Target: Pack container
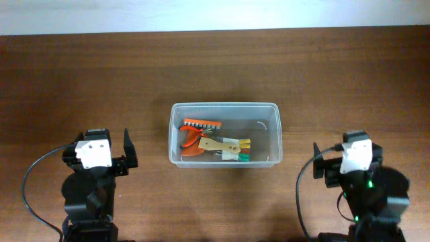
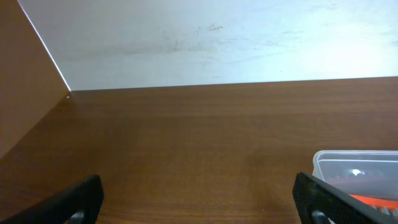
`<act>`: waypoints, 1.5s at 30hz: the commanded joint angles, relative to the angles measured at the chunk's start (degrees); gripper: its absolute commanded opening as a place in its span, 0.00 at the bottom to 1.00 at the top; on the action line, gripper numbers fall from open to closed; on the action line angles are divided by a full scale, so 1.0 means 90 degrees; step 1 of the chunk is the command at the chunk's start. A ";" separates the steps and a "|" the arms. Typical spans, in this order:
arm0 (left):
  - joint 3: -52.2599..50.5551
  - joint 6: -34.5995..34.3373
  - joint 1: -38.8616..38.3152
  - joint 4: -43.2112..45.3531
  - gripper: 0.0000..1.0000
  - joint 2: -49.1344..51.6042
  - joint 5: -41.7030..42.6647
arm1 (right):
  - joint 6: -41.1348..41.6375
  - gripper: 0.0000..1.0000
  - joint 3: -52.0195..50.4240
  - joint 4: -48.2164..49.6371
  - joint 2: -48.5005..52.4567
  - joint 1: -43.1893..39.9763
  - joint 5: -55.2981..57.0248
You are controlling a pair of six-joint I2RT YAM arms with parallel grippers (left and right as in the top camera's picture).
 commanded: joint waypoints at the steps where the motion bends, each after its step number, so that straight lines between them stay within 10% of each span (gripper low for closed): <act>1: -0.0056 0.0083 0.0002 0.0002 0.99 -0.0024 -0.0024 | 0.0036 0.99 -0.0005 -0.0085 -0.0731 0.0058 0.0058; 15: -0.0056 0.0083 0.0002 0.0002 0.99 -0.0024 -0.0024 | 0.0126 0.99 -0.0527 -0.0831 -0.2545 0.0214 -0.0066; 29: -0.0056 0.0083 0.0002 0.0002 0.99 -0.0024 -0.0024 | 0.0041 0.99 -0.3592 0.4724 -0.2548 0.0554 0.1039; 45: -0.0056 0.0083 0.0002 0.0002 0.99 -0.0024 -0.0024 | 0.1557 0.99 -0.3808 0.3092 -0.2548 0.0563 0.1161</act>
